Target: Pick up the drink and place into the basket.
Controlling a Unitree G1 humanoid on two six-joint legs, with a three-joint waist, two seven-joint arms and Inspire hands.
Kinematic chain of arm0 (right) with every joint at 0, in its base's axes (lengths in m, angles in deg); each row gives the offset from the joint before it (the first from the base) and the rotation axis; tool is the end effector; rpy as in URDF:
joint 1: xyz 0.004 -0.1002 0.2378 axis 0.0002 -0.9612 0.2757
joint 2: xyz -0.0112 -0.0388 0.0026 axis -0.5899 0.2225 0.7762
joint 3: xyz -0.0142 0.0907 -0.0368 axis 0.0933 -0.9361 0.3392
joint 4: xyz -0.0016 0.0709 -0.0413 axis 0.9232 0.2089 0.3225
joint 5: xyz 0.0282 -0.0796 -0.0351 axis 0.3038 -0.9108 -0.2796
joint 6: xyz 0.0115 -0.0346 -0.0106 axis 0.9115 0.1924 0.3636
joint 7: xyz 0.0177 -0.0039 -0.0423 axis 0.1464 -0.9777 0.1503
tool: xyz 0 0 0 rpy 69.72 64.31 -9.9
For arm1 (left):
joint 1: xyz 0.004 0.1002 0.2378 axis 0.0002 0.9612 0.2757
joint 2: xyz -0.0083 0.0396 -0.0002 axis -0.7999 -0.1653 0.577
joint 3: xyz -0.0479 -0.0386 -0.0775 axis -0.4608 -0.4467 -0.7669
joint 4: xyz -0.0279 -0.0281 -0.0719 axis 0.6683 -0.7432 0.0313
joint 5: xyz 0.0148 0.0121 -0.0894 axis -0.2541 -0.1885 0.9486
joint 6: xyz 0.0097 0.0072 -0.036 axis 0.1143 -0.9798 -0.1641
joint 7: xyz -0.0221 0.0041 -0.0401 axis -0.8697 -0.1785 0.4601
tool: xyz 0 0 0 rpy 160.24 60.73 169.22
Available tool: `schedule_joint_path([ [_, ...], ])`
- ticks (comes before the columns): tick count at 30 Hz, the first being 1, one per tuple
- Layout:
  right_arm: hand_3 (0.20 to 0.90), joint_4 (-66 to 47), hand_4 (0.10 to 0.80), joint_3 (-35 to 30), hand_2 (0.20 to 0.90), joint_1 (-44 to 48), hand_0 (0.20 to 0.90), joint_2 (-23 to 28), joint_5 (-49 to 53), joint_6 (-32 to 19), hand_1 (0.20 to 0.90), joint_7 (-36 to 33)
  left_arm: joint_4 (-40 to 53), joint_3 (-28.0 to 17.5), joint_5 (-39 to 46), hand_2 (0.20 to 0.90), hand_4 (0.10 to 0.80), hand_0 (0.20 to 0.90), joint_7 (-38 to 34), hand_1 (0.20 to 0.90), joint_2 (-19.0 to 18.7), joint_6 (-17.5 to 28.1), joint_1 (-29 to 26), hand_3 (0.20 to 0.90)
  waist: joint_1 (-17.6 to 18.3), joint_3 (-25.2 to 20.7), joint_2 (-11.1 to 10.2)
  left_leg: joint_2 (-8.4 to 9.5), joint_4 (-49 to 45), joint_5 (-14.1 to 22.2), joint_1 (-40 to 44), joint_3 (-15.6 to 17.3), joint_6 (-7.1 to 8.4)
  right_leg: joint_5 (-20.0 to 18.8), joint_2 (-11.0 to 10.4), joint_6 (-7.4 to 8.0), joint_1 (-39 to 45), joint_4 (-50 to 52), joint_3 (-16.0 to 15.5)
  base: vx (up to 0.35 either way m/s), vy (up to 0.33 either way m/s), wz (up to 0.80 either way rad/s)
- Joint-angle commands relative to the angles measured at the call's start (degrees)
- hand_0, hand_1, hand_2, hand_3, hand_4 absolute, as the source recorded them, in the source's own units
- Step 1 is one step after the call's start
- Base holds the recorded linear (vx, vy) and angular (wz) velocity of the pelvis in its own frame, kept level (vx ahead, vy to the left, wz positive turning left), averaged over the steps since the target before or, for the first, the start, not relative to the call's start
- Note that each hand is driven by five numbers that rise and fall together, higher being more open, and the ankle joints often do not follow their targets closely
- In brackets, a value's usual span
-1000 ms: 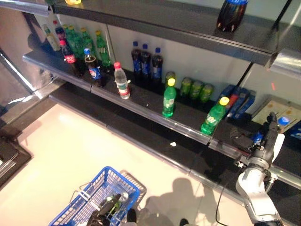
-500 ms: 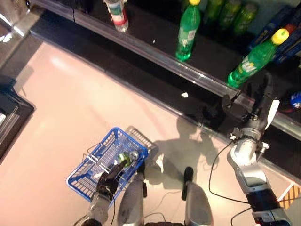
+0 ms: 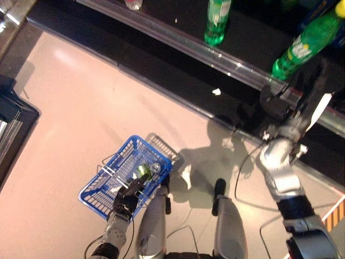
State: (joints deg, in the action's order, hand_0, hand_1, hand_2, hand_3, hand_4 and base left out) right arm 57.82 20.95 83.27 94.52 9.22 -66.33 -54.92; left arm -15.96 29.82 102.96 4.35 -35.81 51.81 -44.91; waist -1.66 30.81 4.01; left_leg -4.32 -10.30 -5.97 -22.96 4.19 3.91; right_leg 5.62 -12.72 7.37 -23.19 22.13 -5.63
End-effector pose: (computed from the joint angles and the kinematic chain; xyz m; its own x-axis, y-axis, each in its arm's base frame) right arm 0.2746 -0.1892 0.1622 0.6192 -0.6228 0.4783 0.6589 0.7434 0.1150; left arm 0.1761 0.1989 -0.0514 0.8458 0.1121 -0.5216 -0.4661 0.6310 -0.6201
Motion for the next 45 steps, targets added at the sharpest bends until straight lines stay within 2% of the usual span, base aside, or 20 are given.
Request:
schedule_joint_path([
  [1, 0.900, -6.0, 0.800, -3.9, 0.900, 5.8, 0.900, 4.1, -0.6, -2.7, 0.900, -3.4, 5.8, 4.8, 0.4, 0.300, 0.100, 0.300, 3.7, 0.300, 2.6, 0.7, 5.3, 0.200, -0.6, -1.0, 0.3, 0.73, -7.0, 5.1, -1.4, -4.7, -1.33, -4.8, 0.5, -3.72, -0.6, -1.8, -1.8, 0.000, 0.000, 0.00],
  [10, 0.900, -2.3, 0.800, -5.0, 0.900, 13.9, 0.900, 6.0, 3.5, -1.9, 0.900, -5.2, 6.1, 5.8, 1.0, 0.300, 0.100, 0.300, 3.7, 0.300, 1.7, -0.5, 4.1, 0.200, -1.7, -1.0, 1.2, 1.12, -7.4, 4.8, -3.6, -4.6, -1.67, -4.7, 0.5, -3.99, -2.7, -1.3, -1.9, -0.004, 0.002, -0.01],
  [22, 0.900, 5.1, 0.800, -5.3, 0.900, 21.4, 0.900, 9.8, 8.6, -1.5, 0.900, -5.8, 5.7, 5.9, 0.8, 0.300, 0.100, 0.300, 3.8, 0.300, 0.0, -1.8, 2.9, 0.200, -3.1, -1.0, 0.9, 1.40, -8.5, 5.0, -4.5, -5.0, -1.89, -4.7, 0.3, -4.11, -2.8, -0.8, -2.8, 0.000, -0.013, 0.00],
  [45, 0.900, 23.4, 0.800, 0.7, 0.900, 35.6, 0.900, 17.6, 14.3, -2.6, 0.900, -5.2, 6.2, 7.1, 2.9, 0.300, 0.100, 0.300, 4.4, 0.300, -3.1, -4.0, 2.1, 0.200, -5.0, -1.0, 2.0, 2.44, -10.3, 5.3, -6.7, -5.7, -2.31, -3.7, 0.0, -4.54, -4.8, 1.6, -3.1, 0.000, 0.000, 0.00],
])
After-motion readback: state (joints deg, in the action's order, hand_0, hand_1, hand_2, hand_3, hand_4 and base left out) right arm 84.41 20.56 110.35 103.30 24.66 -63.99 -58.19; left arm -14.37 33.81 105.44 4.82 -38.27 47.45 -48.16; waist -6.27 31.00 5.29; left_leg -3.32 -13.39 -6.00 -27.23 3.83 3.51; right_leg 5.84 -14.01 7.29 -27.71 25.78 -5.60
